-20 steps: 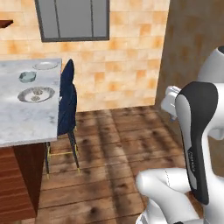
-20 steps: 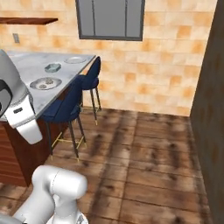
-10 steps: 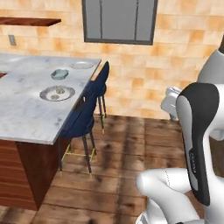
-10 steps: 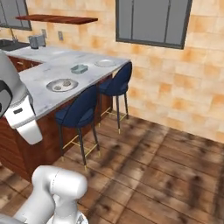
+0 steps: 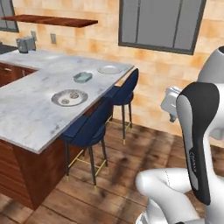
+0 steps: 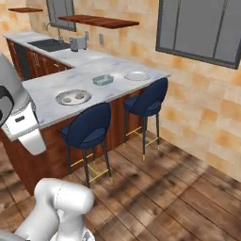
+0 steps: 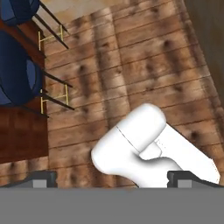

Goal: Place two dumplings into each of the tupperware containers and then place the containers in the fridge.

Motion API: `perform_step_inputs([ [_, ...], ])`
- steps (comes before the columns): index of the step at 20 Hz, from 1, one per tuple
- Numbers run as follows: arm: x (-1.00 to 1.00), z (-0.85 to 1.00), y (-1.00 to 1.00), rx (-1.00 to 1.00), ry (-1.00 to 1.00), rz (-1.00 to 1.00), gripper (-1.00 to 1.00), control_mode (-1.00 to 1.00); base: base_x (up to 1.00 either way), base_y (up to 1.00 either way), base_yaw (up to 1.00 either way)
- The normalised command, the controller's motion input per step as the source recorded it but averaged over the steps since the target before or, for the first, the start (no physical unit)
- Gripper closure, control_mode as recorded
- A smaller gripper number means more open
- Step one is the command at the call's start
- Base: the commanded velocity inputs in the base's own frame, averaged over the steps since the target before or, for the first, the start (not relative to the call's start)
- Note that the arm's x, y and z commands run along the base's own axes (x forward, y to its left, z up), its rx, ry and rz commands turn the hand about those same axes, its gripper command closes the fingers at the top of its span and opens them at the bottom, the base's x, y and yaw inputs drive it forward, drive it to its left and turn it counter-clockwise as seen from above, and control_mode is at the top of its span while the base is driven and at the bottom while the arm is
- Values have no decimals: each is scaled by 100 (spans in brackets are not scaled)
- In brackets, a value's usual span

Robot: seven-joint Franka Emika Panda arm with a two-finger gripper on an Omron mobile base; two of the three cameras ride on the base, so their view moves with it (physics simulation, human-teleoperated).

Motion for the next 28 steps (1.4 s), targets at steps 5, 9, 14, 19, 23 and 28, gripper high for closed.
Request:
perform_step_inputs([
  [5,0,0,0,0,0,0,-100,100,51,-79,54],
  [9,0,0,0,0,0,0,-100,100,48,-62,56],
  [14,0,0,0,0,0,0,-100,100,54,-64,55],
  [19,0,0,0,0,0,0,-100,100,45,-75,53],
  [23,0,0,0,0,0,0,-100,100,40,-66,52],
  [28,0,0,0,0,0,0,-100,100,45,-64,47],
])
